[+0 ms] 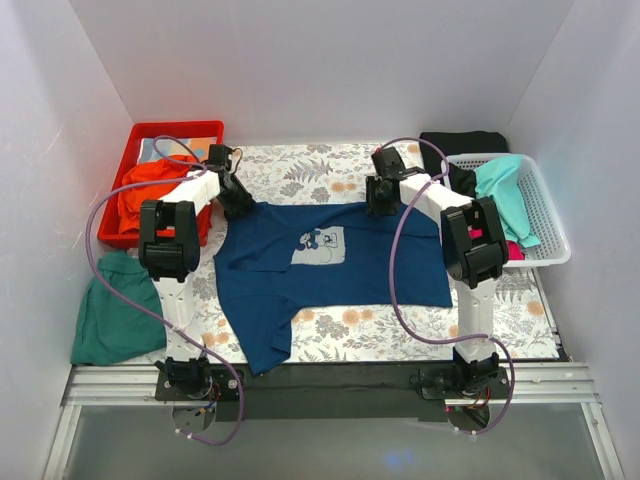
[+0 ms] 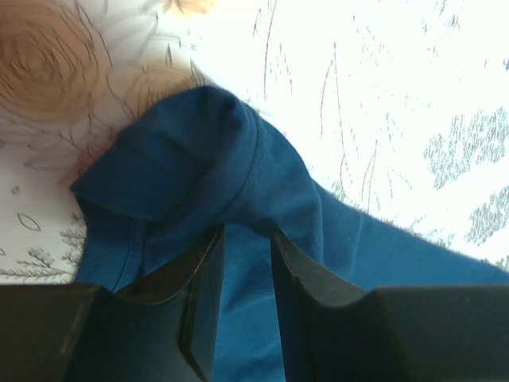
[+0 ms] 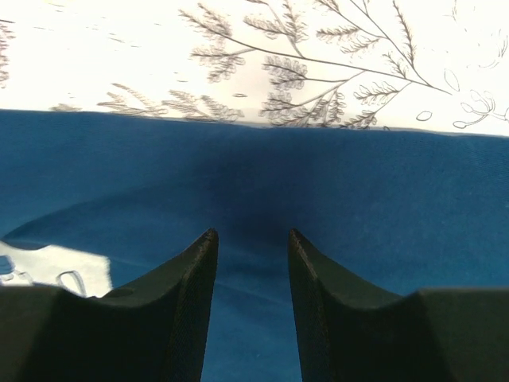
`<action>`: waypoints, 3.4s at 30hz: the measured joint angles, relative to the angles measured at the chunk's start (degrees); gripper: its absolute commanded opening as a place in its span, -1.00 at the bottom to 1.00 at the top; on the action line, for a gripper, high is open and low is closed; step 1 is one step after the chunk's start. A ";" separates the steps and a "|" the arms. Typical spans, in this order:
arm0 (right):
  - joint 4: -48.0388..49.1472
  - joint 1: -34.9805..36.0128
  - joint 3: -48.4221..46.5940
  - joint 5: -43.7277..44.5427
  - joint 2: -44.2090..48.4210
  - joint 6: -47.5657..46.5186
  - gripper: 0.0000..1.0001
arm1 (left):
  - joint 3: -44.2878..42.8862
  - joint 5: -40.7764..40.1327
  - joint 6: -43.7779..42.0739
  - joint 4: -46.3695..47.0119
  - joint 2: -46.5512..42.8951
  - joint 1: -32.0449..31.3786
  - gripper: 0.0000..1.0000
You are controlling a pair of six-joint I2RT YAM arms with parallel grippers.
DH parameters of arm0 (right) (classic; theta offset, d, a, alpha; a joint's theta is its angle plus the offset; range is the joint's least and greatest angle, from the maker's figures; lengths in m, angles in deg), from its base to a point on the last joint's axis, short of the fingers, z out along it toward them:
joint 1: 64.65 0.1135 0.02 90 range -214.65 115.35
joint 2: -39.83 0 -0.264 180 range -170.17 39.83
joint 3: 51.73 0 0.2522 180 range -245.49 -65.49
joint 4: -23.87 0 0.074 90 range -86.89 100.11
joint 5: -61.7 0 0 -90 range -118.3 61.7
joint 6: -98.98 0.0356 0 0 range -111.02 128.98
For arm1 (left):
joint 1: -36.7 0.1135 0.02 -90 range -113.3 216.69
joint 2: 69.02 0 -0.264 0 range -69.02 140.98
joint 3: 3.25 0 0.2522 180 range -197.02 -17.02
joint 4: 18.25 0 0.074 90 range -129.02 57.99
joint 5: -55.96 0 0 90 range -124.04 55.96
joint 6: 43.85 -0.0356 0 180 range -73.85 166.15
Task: Fold and stack the t-shirts
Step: Fold the flattened tshirt in 1/3 of the way
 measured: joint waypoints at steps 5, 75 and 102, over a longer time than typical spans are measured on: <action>-0.55 -1.57 -1.42 -1.90 -2.71 0.63 -0.08 | -7.91 -2.19 0.59 -3.69 4.94 -0.07 -0.42; -9.01 18.80 -31.32 -11.58 -20.63 -3.43 -0.02 | 5.42 1.07 -1.53 6.95 -10.21 3.21 -0.28; -8.68 21.42 -31.36 -5.92 -20.61 -4.11 -0.07 | 7.23 1.07 -1.53 6.99 -10.21 4.17 -0.28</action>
